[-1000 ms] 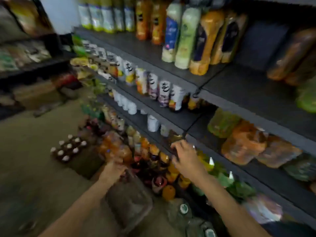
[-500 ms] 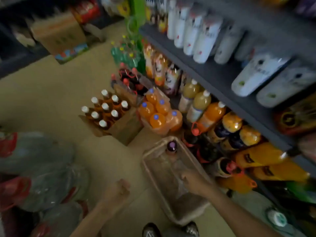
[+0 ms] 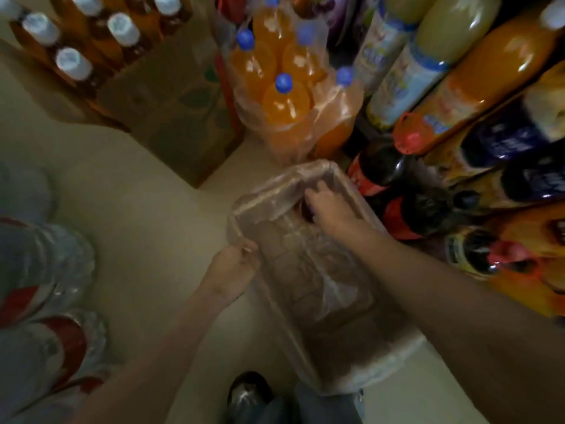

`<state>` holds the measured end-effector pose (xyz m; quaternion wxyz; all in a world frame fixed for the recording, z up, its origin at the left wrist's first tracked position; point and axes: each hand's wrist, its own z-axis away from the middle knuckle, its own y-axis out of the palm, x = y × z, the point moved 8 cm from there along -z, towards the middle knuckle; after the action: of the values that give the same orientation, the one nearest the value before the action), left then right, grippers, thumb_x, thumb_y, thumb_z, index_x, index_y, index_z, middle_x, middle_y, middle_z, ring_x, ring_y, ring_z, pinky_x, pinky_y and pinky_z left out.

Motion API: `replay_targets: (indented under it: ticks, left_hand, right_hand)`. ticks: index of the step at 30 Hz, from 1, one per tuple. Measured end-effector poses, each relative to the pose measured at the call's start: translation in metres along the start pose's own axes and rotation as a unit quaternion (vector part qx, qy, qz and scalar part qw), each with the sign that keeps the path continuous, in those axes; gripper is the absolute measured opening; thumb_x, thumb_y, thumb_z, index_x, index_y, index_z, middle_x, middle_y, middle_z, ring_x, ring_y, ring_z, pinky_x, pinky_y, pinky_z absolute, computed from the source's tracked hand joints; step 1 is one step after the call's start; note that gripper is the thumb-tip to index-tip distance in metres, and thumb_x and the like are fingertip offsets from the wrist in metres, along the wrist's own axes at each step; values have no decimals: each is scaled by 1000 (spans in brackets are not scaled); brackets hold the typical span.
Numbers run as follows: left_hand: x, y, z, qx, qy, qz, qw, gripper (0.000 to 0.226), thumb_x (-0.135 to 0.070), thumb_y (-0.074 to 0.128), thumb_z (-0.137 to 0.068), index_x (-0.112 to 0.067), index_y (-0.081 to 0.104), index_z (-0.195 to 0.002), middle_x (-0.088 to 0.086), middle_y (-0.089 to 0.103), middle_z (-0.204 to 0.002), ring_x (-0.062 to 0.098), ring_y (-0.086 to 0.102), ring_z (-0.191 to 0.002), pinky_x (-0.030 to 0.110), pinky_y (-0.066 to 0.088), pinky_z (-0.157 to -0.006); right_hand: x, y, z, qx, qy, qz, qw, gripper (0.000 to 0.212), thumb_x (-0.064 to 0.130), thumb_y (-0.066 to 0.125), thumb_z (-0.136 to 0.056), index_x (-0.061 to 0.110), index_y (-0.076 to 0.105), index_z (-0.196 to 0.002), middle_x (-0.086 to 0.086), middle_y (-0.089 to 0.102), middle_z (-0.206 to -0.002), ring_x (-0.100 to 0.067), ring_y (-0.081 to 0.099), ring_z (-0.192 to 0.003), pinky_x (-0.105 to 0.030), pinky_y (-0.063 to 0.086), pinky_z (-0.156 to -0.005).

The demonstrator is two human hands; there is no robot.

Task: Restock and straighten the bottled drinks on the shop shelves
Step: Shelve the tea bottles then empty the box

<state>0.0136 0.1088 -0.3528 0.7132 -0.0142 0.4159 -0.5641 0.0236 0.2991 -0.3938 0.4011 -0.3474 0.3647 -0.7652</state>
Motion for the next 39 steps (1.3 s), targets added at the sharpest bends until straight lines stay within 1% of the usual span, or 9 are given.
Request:
replay_targets:
  ticks: [5,9,12,17,21,25,28,34,39]
  left_hand:
    - [-103,-36,54,81,54,-53,994,49,-4,54,-89,-4,36,-135,5,51,-112,13,45,-101,2,35,-70]
    - [-226,-74,145,236,165,-179,941,91,-9,69,-80,-10,7,-146,4,16,-153,14,23,-137,-4,22,-83]
    - [-308,-101,218,299,204,-177,915,95,-17,81,-69,-8,21,-143,3,34,-146,16,39,-128,8,27,-93]
    - [-452,-153,333,197,338,4,920,85,-40,83,-40,-32,46,-116,-10,63,-112,1,59,-105,24,45,-96]
    - [-548,-156,407,245,391,47,886,98,-36,94,-27,-18,53,-114,-12,70,-92,2,66,-85,26,54,-81]
    - [-648,-131,490,221,482,85,844,104,-54,89,-13,-20,55,-105,-18,71,-84,-4,65,-83,15,50,-81]
    - [-705,-84,567,220,561,45,797,89,-35,88,-28,-13,57,-109,-9,71,-90,-2,65,-81,15,50,-80]
    - [-774,40,710,239,664,-45,707,78,-44,86,-42,-28,55,-111,-13,67,-105,2,62,-99,24,49,-91]
    - [-820,137,789,224,712,-103,657,75,-47,76,-62,-22,46,-126,-11,60,-115,6,58,-105,21,45,-91]
  right_hand:
    - [27,-117,94,31,-123,-59,990,19,12,65,-79,4,63,-96,-3,55,-94,-17,53,-97,-17,30,-79]
    - [79,-275,215,93,-252,-39,962,23,11,74,-73,6,67,-94,3,55,-83,-14,49,-84,-22,33,-72]
    - [98,-404,299,45,-252,-30,966,26,19,75,-74,12,67,-98,5,51,-86,-6,47,-80,-17,34,-71]
    - [75,-566,442,-186,-131,-169,959,35,22,72,-80,15,61,-112,-5,59,-103,-13,54,-91,-22,40,-81]
    - [18,-587,554,-369,20,-324,871,63,46,67,-74,23,42,-127,2,55,-119,-12,56,-106,-27,45,-90]
    - [-22,-560,633,-398,110,-338,846,72,49,77,-67,22,42,-124,21,47,-108,10,49,-96,-14,40,-86]
    - [-49,-571,699,-509,152,-338,777,52,38,80,-67,35,44,-105,14,51,-100,-4,53,-94,-5,39,-80]
    - [-124,-583,853,-689,198,-296,631,54,51,62,-55,39,44,-105,3,58,-104,-9,55,-101,-13,43,-87]
    - [-213,-585,983,-728,251,-248,588,53,31,72,-63,21,54,-112,16,61,-101,-4,59,-98,-12,45,-83]
